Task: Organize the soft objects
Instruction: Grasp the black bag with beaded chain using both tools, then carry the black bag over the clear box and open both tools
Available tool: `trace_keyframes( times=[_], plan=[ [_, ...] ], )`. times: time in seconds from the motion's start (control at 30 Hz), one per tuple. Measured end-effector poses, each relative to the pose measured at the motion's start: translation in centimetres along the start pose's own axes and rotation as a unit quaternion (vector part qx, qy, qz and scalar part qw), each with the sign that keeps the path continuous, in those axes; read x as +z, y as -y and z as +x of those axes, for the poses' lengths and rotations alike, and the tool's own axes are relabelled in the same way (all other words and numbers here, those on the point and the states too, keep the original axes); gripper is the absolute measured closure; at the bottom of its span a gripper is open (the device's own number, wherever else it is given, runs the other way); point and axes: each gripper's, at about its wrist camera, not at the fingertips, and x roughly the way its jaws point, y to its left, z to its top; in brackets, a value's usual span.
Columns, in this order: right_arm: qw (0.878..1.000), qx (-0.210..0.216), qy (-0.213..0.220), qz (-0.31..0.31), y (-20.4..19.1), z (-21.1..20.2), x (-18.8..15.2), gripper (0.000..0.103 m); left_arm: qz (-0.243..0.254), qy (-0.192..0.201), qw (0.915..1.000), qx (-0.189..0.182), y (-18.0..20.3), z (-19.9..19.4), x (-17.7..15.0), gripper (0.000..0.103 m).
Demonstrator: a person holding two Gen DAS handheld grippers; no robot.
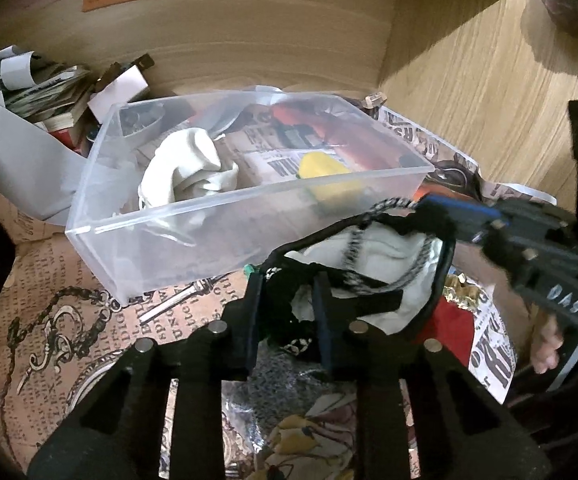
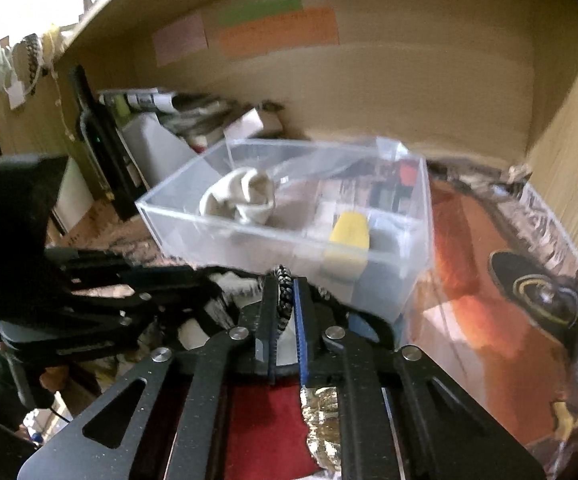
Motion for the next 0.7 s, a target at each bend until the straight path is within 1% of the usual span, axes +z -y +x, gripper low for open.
trace_keyframes(
  times=[0.17, 0.23, 0.47, 0.7],
  plan=[
    [0.999, -0.012, 0.035, -0.004, 0.0, -2.0, 1.1, 0.096, -0.009, 0.015, 0.9998, 0.005, -0.3, -1.1, 0.4, 0.085],
    [0.999, -0.017, 0.048, -0.004, 0.1, -2.6, 1.5, 0.096, -0.009, 0.025, 0.9996, 0.005, -0.1, -1.7, 0.7, 0.091],
    [0.995, -0.034, 0.092, -0.001, 0.5, -4.6, 2.9, 0.096, -0.002, 0.073, 0.9972, 0.014, 0.5, -4.6, 2.1, 0.094],
    [0.991, -0.052, 0.122, 0.007, 1.6, -5.7, 4.2, 0.096, 0.005, 0.115, 0.9931, 0.023, 0.7, -7.0, 4.6, 0.095]
  ],
)
